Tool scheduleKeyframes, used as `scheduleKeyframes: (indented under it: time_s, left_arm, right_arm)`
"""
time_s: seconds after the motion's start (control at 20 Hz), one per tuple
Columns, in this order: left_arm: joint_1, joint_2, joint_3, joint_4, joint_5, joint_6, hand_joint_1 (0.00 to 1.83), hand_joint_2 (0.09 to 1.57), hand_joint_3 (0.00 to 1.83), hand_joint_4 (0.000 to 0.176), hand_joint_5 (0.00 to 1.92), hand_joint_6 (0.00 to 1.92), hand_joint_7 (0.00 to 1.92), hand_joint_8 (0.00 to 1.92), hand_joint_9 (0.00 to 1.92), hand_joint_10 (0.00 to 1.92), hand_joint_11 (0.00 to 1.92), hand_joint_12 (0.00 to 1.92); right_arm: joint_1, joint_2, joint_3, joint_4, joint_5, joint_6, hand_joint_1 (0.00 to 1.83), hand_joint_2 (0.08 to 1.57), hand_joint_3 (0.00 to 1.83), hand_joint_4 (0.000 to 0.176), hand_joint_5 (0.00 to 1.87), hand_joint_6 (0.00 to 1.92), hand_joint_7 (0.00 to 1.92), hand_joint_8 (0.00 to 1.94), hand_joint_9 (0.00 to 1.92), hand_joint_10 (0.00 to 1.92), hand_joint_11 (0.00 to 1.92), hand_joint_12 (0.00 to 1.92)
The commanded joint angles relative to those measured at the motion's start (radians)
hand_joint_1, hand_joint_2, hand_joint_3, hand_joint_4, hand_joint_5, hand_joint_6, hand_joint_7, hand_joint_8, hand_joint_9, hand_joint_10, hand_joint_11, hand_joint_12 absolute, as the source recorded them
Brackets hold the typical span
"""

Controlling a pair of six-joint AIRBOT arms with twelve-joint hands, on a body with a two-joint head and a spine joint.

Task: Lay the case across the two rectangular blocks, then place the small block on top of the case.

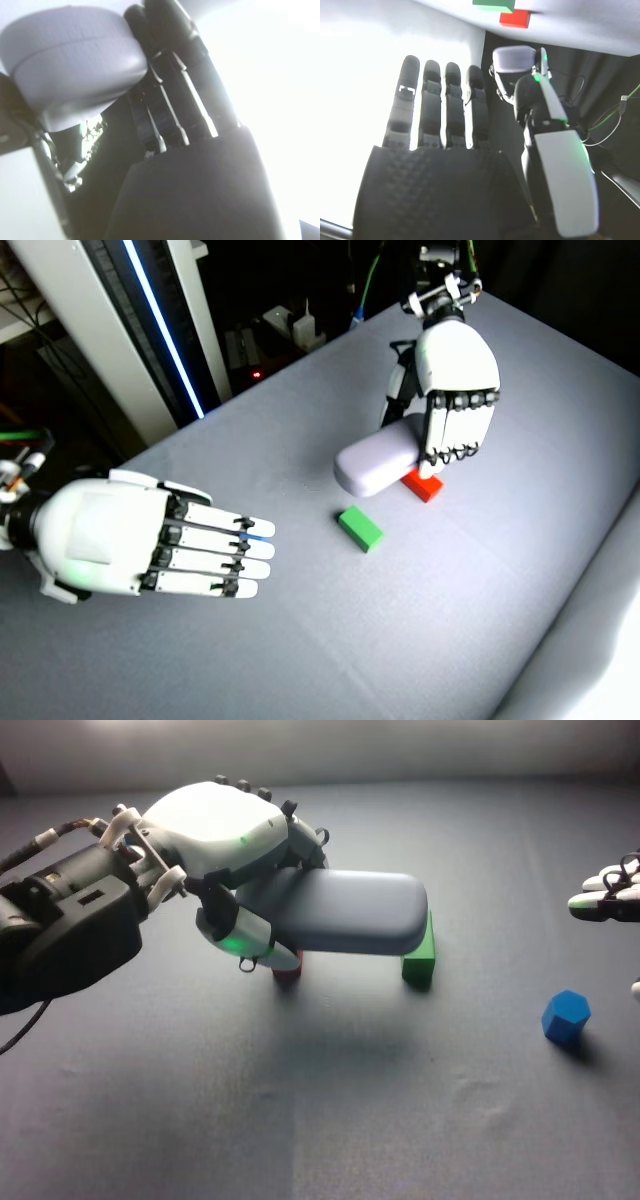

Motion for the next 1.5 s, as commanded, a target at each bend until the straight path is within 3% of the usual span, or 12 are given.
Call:
scheduleKeyframes:
  time_s: [0.0, 0.1, 0.2, 0.35, 0.55, 0.7, 0.8, 0.95, 1.15, 1.35, 1.4, 1.45]
  left_arm:
    - [-0.022, -0.016, 0.007, -0.002, -0.113, -0.006, 1.39, 1.0, 0.0, 0.0, 1.13, 0.66, 1.39, 0.25, 1.17, 0.83, 0.95, 1.17]
    - [-0.029, -0.036, 0.024, -0.008, -0.105, -0.005, 1.41, 0.99, 0.0, 0.0, 1.17, 0.58, 1.42, 0.2, 1.14, 0.86, 0.94, 1.17]
    - [-0.031, -0.048, 0.037, -0.017, -0.096, -0.004, 1.31, 0.98, 0.0, 0.0, 1.3, 0.32, 1.38, 0.45, 1.24, 0.57, 0.91, 1.28]
    - [-0.034, -0.071, 0.063, -0.035, -0.077, -0.004, 1.29, 0.98, 0.0, 0.0, 1.24, 0.44, 1.4, 0.39, 1.27, 0.33, 0.86, 1.25]
    - [-0.037, -0.105, 0.098, -0.05, -0.052, -0.004, 1.3, 0.99, 0.0, 0.0, 1.25, 0.4, 1.36, 0.47, 1.29, 0.3, 0.86, 1.26]
    - [-0.039, -0.121, 0.114, -0.055, -0.039, -0.004, 1.27, 1.01, 0.0, 0.0, 1.15, 0.65, 1.31, 0.5, 1.27, 0.25, 0.84, 1.22]
    - [-0.039, -0.125, 0.119, -0.057, -0.035, -0.004, 1.26, 1.03, 0.0, 0.005, 1.12, 0.74, 1.26, 0.55, 1.25, 0.21, 0.82, 1.17]
    - [-0.04, -0.13, 0.125, -0.058, -0.026, -0.002, 1.26, 1.03, 0.0, 0.0, 1.13, 0.68, 1.23, 0.63, 1.26, 0.18, 0.84, 1.2]
    - [-0.04, -0.139, 0.135, -0.065, -0.017, -0.002, 1.26, 1.03, 0.0, 0.0, 1.13, 0.62, 1.21, 0.72, 1.24, 0.16, 0.78, 1.21]
    - [-0.04, -0.143, 0.14, -0.067, -0.011, 0.0, 1.26, 1.05, 0.0, 0.0, 1.06, 0.78, 1.21, 0.68, 1.19, 0.07, 0.75, 1.05]
    - [-0.04, -0.144, 0.14, -0.067, -0.008, 0.002, 1.2, 1.05, 0.0, 0.0, 1.1, 0.76, 1.08, 0.29, 1.16, 0.04, 0.74, 1.02]
    - [-0.04, -0.145, 0.14, -0.067, -0.004, 0.006, 1.18, 0.99, 0.0, 0.0, 0.97, 0.29, 1.08, 0.05, 1.14, 0.01, 0.71, 1.0]
  right_arm:
    - [0.011, 0.0, 0.007, 0.03, 0.11, 0.005, 0.57, 1.31, 0.0, 0.0, 0.39, 0.0, 0.33, 0.0, 0.3, 0.0, 0.0, 0.76]
    - [0.011, -0.002, 0.009, 0.03, 0.11, 0.005, 0.58, 1.31, 0.0, 0.0, 0.4, 0.0, 0.33, 0.0, 0.31, 0.0, 0.0, 0.76]
    - [0.011, -0.003, 0.01, 0.03, 0.11, 0.005, 0.6, 1.31, 0.0, 0.0, 0.39, 0.0, 0.33, 0.0, 0.3, 0.0, 0.0, 0.73]
    - [0.011, -0.006, 0.012, 0.03, 0.11, 0.005, 0.59, 1.31, 0.0, 0.0, 0.41, 0.0, 0.35, 0.01, 0.32, 0.01, 0.0, 0.75]
    - [0.011, -0.01, 0.016, 0.029, 0.11, 0.005, 0.62, 1.32, 0.0, 0.0, 0.4, 0.0, 0.33, 0.0, 0.3, 0.0, 0.0, 0.73]
    - [0.011, -0.012, 0.017, 0.029, 0.11, 0.005, 0.62, 1.32, 0.0, 0.0, 0.4, 0.0, 0.33, 0.0, 0.3, 0.0, 0.0, 0.74]
    - [0.011, -0.012, 0.017, 0.029, 0.11, 0.005, 0.59, 1.32, 0.0, 0.018, 0.39, 0.0, 0.32, 0.0, 0.28, 0.0, 0.0, 0.71]
    - [0.011, -0.012, 0.017, 0.029, 0.11, 0.005, 0.58, 1.31, 0.0, 0.0, 0.4, 0.0, 0.33, 0.0, 0.3, 0.0, 0.0, 0.73]
    - [0.011, -0.012, 0.017, 0.029, 0.11, 0.005, 0.59, 1.31, 0.0, 0.0, 0.39, 0.0, 0.34, 0.0, 0.29, 0.0, 0.0, 0.7]
    - [0.011, -0.012, 0.017, 0.03, 0.11, 0.005, 0.56, 1.3, 0.0, 0.01, 0.4, 0.0, 0.34, 0.0, 0.29, 0.0, 0.0, 0.67]
    - [0.011, -0.012, 0.017, 0.03, 0.11, 0.005, 0.54, 1.3, 0.0, 0.007, 0.4, 0.0, 0.34, 0.0, 0.29, 0.0, 0.0, 0.67]
    - [0.011, -0.012, 0.017, 0.03, 0.11, 0.005, 0.53, 1.31, 0.0, 0.01, 0.39, 0.0, 0.33, 0.0, 0.28, 0.0, 0.0, 0.63]
